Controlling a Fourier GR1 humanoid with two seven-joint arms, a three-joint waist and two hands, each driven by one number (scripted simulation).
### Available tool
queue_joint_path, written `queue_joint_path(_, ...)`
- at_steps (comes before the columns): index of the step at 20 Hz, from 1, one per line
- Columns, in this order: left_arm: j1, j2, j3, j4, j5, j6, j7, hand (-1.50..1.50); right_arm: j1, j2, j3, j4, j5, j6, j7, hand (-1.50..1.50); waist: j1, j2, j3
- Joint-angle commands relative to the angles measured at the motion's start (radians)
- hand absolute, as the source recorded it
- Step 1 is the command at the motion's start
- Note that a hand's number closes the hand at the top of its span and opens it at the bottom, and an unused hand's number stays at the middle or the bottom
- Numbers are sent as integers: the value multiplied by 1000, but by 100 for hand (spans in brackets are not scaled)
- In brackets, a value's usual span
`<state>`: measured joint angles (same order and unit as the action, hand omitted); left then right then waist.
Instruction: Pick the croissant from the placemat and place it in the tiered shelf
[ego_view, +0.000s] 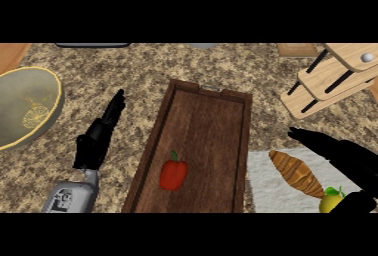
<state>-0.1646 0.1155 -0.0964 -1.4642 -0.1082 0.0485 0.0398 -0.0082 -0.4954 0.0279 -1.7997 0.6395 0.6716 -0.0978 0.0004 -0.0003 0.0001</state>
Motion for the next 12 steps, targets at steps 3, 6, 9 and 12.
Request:
queue_joint_path(3,50,-15,-6,-81,-14,-18,30,0,4,-5,-54,6,41,32,-39,-150,0,-1,0)
queue_joint_path(6,-40,19,74,21,18,-49,3,0,13,37,-22,-73,59,57,17,-150,-4,0,0)
queue_joint_path(9,-80,-12,63,111,-2,-48,-39,0,5,36,6,132,170,-87,-121,-150,-2,1,0)
queue_joint_path(12,56,-44,3,-38,-39,-20,-22,0,4,61,5,132,185,-90,-120,-150,1,0,0)
